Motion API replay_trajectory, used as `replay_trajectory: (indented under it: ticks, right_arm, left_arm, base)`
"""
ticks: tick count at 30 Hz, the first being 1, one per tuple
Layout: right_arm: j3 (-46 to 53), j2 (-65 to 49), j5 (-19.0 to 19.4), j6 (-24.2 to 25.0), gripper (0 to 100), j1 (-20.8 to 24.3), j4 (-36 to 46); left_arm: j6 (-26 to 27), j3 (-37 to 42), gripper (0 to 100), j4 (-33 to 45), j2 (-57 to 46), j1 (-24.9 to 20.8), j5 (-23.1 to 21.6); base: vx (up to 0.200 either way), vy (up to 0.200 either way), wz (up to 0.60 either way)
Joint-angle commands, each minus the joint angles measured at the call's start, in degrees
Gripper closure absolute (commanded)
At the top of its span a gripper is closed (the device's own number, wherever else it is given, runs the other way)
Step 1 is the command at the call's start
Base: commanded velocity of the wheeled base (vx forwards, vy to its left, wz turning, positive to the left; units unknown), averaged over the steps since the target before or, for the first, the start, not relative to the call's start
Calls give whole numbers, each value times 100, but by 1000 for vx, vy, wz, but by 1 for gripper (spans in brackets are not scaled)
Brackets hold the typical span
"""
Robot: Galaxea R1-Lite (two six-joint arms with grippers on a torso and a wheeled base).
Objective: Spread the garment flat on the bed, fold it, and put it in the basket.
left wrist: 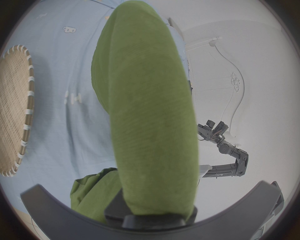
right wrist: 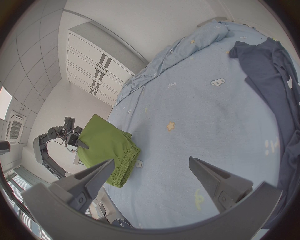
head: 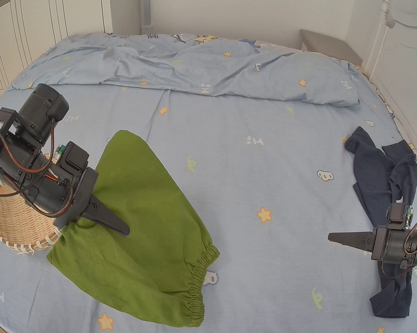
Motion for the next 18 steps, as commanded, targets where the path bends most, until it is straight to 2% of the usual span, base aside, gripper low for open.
replay_trajectory:
  ticks: [1,11,18]
  right_arm:
    - [8,1,3,1,0,29,-4]
    - [17,1,3,1,0,47,-4]
    - [26,1,3,1,0,64,-4]
  left_arm:
    - [7,-2,100,-1,-68,7,0]
    - [34,15,100,-1,-86,-28,0]
    - [139,51,100,-19,-253,-10,79]
  base:
    - [0,200,0]
    - [0,200,0]
    - [0,0,0]
